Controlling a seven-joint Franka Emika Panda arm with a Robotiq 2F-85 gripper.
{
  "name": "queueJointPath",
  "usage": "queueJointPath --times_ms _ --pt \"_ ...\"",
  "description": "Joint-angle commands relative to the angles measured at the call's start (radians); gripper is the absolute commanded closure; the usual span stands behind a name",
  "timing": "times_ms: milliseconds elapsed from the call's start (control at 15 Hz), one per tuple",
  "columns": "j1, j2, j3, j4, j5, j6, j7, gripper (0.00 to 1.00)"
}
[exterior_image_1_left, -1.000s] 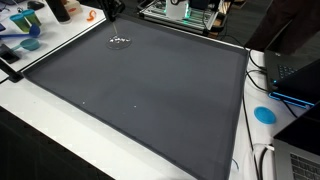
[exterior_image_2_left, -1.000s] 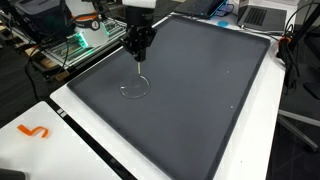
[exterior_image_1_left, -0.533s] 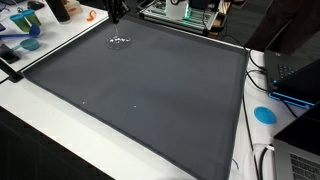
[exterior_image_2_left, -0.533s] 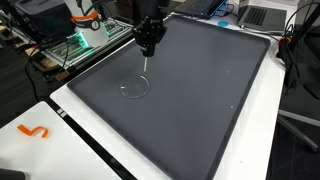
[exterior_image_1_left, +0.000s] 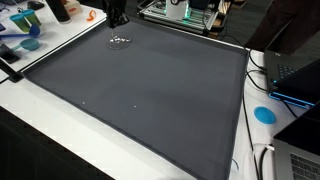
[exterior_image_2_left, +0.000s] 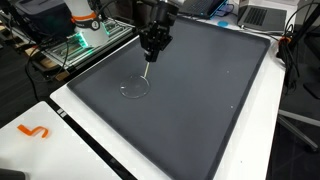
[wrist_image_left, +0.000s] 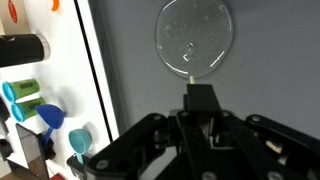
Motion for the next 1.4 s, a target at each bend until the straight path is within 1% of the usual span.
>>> queueJointPath --times_ms 0,267,800,1333 --pt "0.031 0.063 -0.006 0.048 -0.064 -0.052 0.102 0.96" --pt "0.049 0.108 -0.009 0.077 -0.097 -0.075 0.158 0.96" --pt "0.071 0.182 -0.017 0.117 -0.215 -0.114 0.313 0.96" --pt "0.068 0.226 -0.014 0.143 -0.234 -0.166 0.346 0.96"
